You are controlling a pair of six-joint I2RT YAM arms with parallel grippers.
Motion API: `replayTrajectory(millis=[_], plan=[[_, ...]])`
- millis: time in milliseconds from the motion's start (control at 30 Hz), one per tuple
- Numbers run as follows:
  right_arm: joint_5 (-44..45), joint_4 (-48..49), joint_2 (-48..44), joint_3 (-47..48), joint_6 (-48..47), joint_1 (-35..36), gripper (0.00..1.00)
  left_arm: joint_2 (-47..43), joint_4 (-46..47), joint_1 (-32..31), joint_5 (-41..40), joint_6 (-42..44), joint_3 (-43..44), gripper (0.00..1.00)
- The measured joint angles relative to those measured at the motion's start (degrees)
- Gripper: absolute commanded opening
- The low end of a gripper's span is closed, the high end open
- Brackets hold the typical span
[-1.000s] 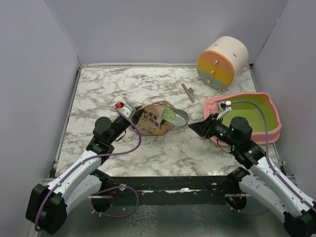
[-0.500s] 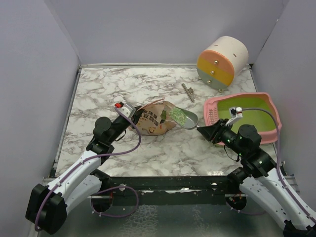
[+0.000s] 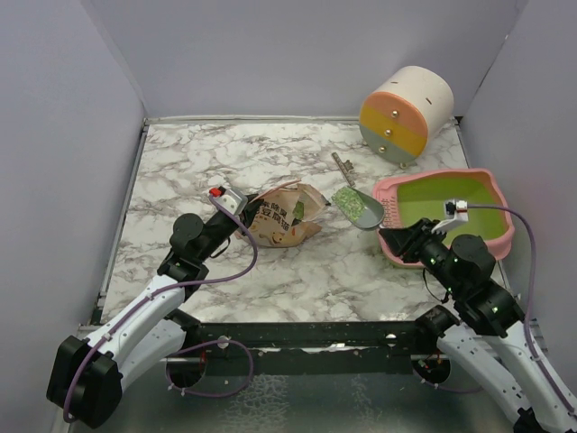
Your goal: Fill the litter box with clean litter
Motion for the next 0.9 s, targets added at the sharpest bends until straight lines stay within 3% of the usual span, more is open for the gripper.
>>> replayTrajectory(millis=[900], plan=[[30.2, -21.4, -3.3, 14.4, -0.3, 1.7, 0.01, -0.4, 0.0, 0.0, 0.0, -0.5, 0.0, 0.2]])
